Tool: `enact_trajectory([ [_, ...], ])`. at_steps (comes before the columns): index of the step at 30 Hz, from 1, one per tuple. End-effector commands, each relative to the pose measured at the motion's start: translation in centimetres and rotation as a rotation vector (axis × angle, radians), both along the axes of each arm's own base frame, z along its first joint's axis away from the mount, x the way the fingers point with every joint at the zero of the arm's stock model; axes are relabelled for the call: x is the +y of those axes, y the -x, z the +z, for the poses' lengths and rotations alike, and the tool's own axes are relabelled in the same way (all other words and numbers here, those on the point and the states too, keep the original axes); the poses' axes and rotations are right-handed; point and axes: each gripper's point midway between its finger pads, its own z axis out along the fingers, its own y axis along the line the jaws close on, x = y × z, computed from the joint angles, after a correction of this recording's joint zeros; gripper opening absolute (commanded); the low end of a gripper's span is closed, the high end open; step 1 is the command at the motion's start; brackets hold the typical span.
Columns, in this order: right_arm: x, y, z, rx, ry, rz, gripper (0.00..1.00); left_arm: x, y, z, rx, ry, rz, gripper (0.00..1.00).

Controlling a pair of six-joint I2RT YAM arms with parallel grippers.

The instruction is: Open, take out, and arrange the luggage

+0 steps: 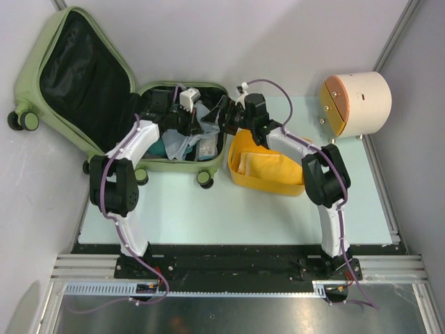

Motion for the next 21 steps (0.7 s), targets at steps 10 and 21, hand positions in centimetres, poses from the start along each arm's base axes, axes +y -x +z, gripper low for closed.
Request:
enact_trajectory([
  [10, -2.0, -1.9, -0.3, -0.011, 0.064, -0.087, 0.0, -5.2, 3.8, 6.0, -0.123, 0.161, -0.111, 0.19],
  [21, -3.1, -2.3, 2.1, -0.036, 0.003, -0.073, 0.0, -3.1, 4.8, 1.7, -0.238, -0.096, -0.14, 0.8],
])
